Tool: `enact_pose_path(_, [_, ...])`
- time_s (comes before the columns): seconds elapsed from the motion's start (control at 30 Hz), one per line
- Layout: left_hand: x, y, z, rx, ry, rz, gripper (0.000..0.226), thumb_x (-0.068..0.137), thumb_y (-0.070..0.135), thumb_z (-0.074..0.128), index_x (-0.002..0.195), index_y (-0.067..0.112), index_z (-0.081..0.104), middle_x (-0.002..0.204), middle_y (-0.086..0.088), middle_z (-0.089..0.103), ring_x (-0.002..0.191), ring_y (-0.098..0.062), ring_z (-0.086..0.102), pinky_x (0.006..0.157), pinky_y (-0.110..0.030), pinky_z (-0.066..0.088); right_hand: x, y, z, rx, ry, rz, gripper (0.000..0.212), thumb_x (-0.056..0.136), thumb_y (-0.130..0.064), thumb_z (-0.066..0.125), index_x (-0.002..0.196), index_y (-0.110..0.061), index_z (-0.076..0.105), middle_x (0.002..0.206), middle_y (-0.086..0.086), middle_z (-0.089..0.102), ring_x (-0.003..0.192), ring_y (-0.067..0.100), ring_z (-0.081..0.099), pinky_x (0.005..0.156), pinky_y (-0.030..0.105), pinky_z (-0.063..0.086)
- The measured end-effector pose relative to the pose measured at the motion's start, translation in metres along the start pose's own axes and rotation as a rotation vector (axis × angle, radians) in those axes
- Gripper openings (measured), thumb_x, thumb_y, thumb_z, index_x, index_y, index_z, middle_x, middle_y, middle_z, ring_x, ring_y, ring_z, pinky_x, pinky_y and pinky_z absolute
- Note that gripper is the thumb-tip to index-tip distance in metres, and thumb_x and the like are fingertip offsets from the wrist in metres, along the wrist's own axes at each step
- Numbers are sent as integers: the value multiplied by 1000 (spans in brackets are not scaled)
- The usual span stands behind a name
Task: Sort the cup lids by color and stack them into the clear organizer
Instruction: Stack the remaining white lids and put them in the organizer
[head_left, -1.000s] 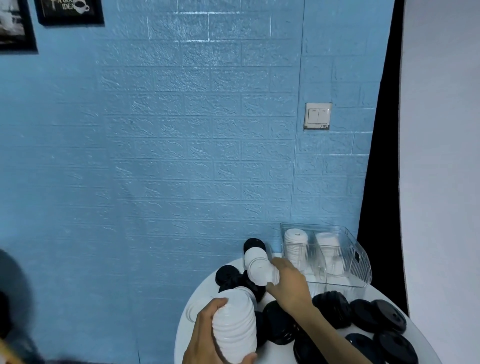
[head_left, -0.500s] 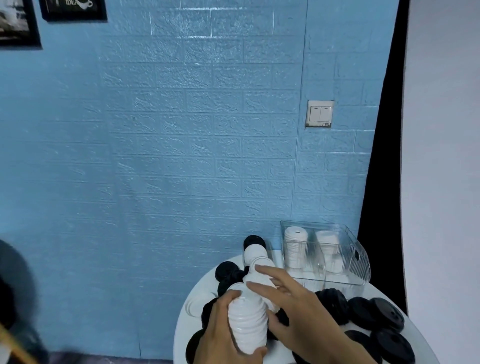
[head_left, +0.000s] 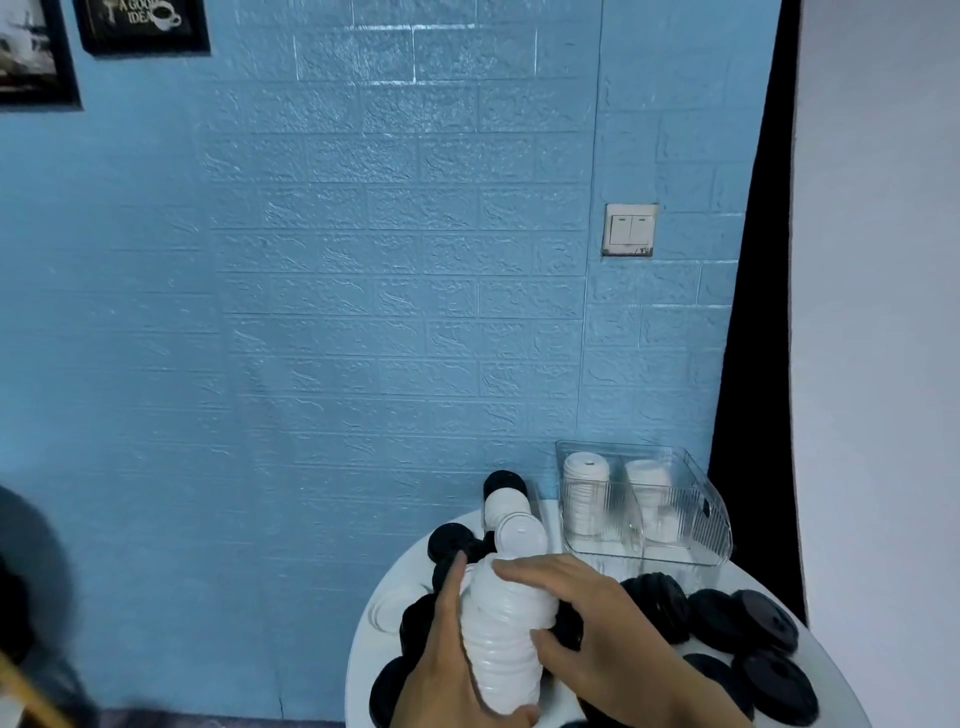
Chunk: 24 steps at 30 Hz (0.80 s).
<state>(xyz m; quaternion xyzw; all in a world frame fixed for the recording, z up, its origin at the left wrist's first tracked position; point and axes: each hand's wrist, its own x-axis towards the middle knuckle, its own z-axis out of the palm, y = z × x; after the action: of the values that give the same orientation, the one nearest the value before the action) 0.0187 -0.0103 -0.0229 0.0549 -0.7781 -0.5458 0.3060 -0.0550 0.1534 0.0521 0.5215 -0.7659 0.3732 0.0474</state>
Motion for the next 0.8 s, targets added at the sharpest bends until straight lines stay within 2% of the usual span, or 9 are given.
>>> enact_pose_path(0.07, [-2, 4, 2, -10, 11, 4, 102, 44, 96, 64, 134, 76, 22, 129, 63, 28, 128, 14, 46, 98, 1, 29, 1, -3, -4, -12, -36, -7, 64, 82, -11, 58, 137, -42, 57, 136, -32, 55, 136, -4, 44, 113, 16, 34])
enact_pose_path(0.13, [-10, 8, 7, 77, -8, 23, 109, 52, 79, 73, 143, 55, 19, 136, 60, 21, 127, 20, 43, 99, 2, 29, 0, -6, -7, -37, -82, -9, 65, 81, -12, 57, 138, -44, 56, 137, -30, 54, 138, -4, 41, 116, 22, 33])
enact_pose_path(0.2, [-15, 9, 9, 62, -22, 27, 106, 52, 64, 76, 143, 44, 25, 136, 58, 26, 124, 20, 45, 95, 3, 31, -2, -6, -7, -51, -99, -11, 62, 82, -20, 59, 137, -47, 55, 138, -32, 52, 139, -5, 39, 117, 27, 32])
enact_pose_path(0.33, [-24, 31, 7, 194, 46, 5, 100, 48, 57, 74, 135, 58, 24, 129, 55, 36, 106, 24, 52, 75, 0, 42, -8, -8, -2, 81, 27, 22, 44, 87, -41, 73, 130, -45, 63, 136, -27, 57, 135, -2, 47, 114, 31, 38])
enact_pose_path(0.43, [-27, 41, 7, 272, 42, 8, 107, 45, 55, 78, 128, 69, 12, 117, 45, 51, 100, 25, 52, 70, -3, 45, -11, 0, 1, 230, 152, 99, 56, 79, -49, 81, 132, -44, 62, 146, -26, 47, 139, 0, 44, 113, 25, 39])
enact_pose_path(0.57, [-27, 50, 10, 380, 14, -19, 107, 44, 58, 75, 120, 70, 0, 106, 35, 57, 81, 7, 64, 67, -10, 50, -17, 7, -4, 531, 5, 299, 54, 82, -34, 84, 129, -46, 61, 133, -12, 66, 124, 9, 62, 105, 30, 51])
enact_pose_path(0.63, [-26, 51, 12, 381, 8, -14, 107, 43, 58, 75, 119, 69, 1, 104, 32, 58, 78, 4, 65, 65, -11, 50, -20, 6, -5, 558, 8, 327, 54, 84, -30, 83, 130, -47, 60, 129, -10, 68, 119, 11, 65, 100, 31, 53])
enact_pose_path(0.73, [-23, 50, 15, 353, -9, -6, 105, 39, 56, 77, 117, 67, 8, 102, 30, 60, 79, 5, 65, 66, -11, 51, -25, 5, -5, 658, 21, 349, 61, 85, -39, 80, 139, -46, 52, 136, -13, 64, 125, 11, 62, 105, 36, 51])
enact_pose_path(0.8, [-21, 50, 18, 334, -25, 13, 104, 38, 53, 79, 115, 66, 11, 103, 28, 62, 82, 3, 67, 68, -13, 53, -26, 5, -9, 758, 41, 413, 53, 86, -49, 71, 137, -48, 54, 134, -15, 65, 124, 9, 62, 107, 40, 50])
